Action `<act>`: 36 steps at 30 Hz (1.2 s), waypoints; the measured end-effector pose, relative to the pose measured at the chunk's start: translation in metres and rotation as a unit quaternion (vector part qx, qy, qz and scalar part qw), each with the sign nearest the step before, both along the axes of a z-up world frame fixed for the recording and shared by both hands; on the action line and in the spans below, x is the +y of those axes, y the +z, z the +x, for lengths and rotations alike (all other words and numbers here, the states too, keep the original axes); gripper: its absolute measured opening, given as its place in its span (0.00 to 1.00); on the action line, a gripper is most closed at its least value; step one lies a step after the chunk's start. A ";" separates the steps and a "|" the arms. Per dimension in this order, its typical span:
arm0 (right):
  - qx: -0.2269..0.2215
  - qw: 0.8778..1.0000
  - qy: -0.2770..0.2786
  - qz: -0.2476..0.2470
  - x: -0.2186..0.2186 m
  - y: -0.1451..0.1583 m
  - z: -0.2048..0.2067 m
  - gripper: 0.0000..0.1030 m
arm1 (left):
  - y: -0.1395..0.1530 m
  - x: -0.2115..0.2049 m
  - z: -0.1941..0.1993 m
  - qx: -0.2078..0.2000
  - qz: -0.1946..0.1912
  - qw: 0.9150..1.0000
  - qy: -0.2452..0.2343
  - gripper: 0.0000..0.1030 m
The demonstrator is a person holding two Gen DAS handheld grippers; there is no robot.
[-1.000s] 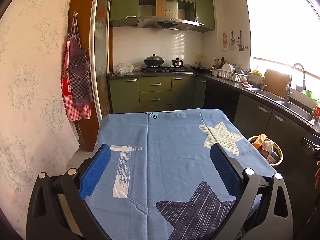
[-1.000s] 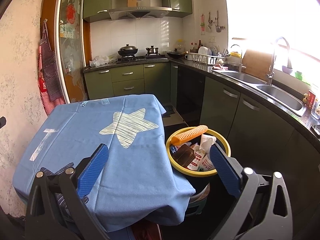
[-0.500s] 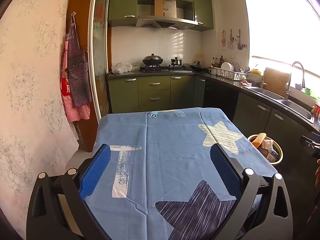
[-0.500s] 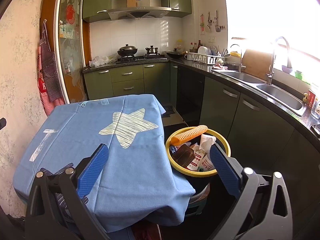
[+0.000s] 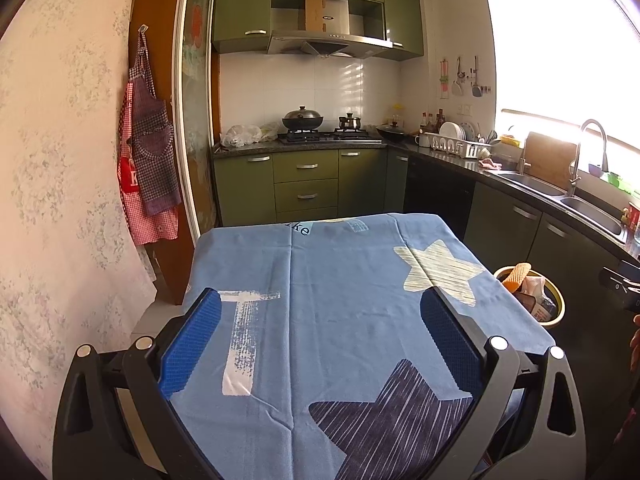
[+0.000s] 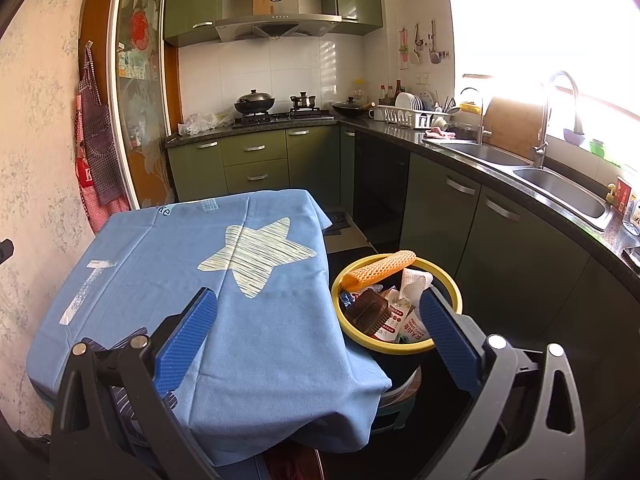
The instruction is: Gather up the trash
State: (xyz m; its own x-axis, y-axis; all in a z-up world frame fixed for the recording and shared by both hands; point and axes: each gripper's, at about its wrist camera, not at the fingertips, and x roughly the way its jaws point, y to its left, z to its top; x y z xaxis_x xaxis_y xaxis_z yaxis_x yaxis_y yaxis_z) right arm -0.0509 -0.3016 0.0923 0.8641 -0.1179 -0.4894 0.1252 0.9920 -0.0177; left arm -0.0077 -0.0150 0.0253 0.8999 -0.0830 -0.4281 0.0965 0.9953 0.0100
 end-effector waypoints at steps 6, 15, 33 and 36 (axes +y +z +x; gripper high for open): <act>0.001 1.000 0.000 0.000 0.000 0.000 0.000 0.94 | 0.000 -0.001 0.001 0.001 0.001 1.000 -0.002 0.95; 0.001 1.000 -0.001 0.002 0.002 -0.001 0.001 0.94 | -0.001 -0.001 0.002 0.004 0.001 1.000 -0.005 0.95; 0.005 1.000 0.002 0.003 0.007 -0.004 0.003 0.94 | -0.003 -0.002 0.002 0.007 0.002 1.000 -0.008 0.95; 0.004 1.000 0.002 0.003 0.007 -0.004 0.004 0.94 | -0.003 -0.002 0.002 0.008 0.002 1.000 -0.007 0.95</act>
